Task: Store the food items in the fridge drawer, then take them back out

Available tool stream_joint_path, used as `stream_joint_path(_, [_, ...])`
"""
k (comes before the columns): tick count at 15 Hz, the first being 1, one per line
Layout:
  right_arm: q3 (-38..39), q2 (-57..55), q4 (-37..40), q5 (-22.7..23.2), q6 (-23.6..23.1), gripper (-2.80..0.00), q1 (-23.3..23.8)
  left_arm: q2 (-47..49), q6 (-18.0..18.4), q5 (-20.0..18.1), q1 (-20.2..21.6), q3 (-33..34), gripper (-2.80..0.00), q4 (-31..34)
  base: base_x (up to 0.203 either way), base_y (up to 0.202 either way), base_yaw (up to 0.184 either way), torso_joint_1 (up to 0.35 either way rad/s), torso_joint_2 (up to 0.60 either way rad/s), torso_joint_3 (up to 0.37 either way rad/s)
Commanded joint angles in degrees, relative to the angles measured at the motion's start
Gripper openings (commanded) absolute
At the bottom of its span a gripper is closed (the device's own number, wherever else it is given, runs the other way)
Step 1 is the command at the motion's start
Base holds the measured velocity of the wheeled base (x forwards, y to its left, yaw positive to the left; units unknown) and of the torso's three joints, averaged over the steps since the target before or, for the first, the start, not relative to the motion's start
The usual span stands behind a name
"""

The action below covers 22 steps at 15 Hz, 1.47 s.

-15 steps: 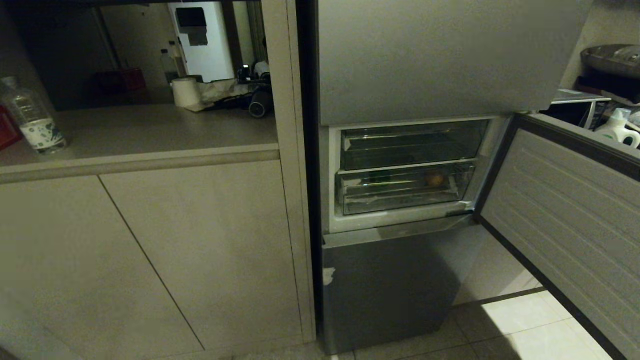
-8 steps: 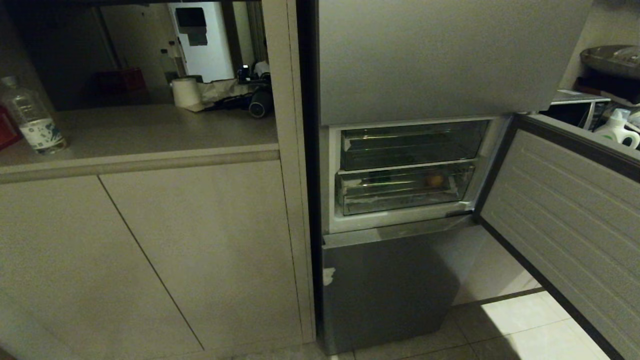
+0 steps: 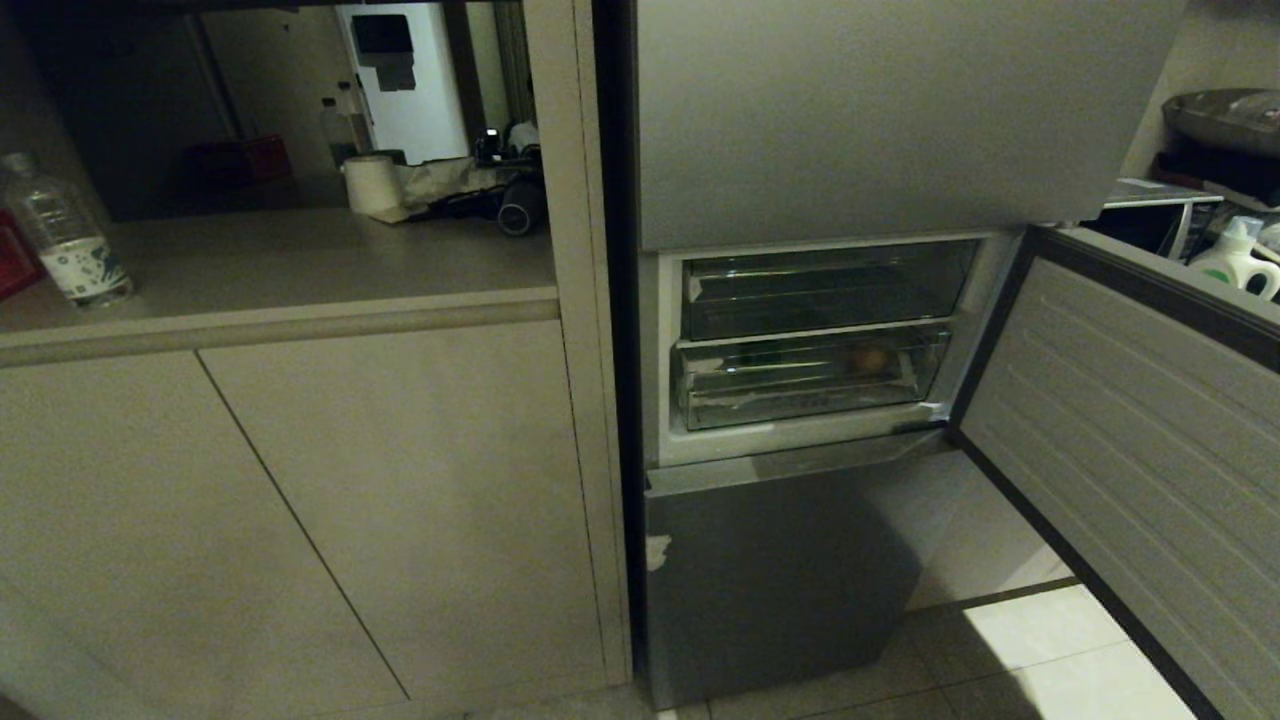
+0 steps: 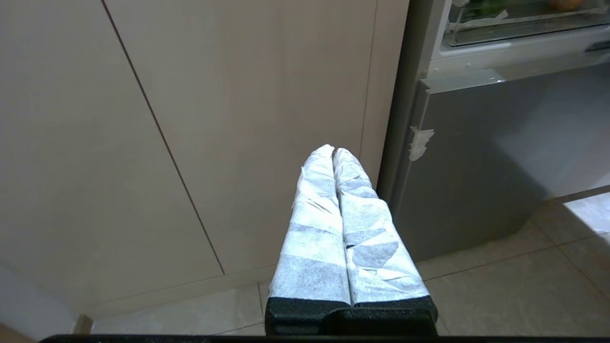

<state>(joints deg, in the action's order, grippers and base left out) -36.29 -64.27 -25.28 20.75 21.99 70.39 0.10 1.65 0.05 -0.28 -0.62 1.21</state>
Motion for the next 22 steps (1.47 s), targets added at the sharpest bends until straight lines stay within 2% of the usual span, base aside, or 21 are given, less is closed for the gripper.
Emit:
stream_joint_path(1, [0.0,4.8,-0.3,0.1,0.4,-2.8,-0.9,0.0,0.0,0.0,0.0,0.0,-2.8,0.0,0.0,0.0,0.0,0.0,0.0,0.0])
stream_joint_path(4, [-0.3,7.5,-0.2,-0.1,0.4,-2.8,-1.8,0.0,0.0,0.0,0.0,0.0,-2.8,0.0,0.0,0.0,0.0,0.0,0.0,0.0])
stream_joint_path(6, [-1.0,5.3,-0.3,-0.1,0.3,-2.8,-1.8,0.0,0.0,0.0,0.0,0.0,-2.8,0.0,0.0,0.0,0.0,0.0,0.0,0.0])
stream_joint_path(14, [-15.0,-17.3,0.0,-0.3,1.7,-2.8,-2.0,0.0,0.0,0.0,0.0,0.1,-2.8,0.0,0.0,0.0,0.0,0.0,0.0,0.0])
stream_joint_path(17, [-18.8,-23.6,2.1,-0.3,6.1,-2.8,-1.9,0.0,0.0,0.0,0.0,0.0,-2.8,0.0,0.0,0.0,0.0,0.0,0.0,0.0])
stream_joint_path(20, [-19.4,-27.3,6.4,0.0,10.6,-2.8,-1.5,0.0,0.0,0.0,0.0,0.0,-2.8,0.0,0.0,0.0,0.0,0.0,0.0,0.0])
stream_joint_path(22, [-18.8,-28.2,9.7,0.2,11.5,-2.8,-1.1,0.0,0.0,0.0,0.0,0.0,-2.8,0.0,0.0,0.0,0.0,0.0,0.0,0.0])
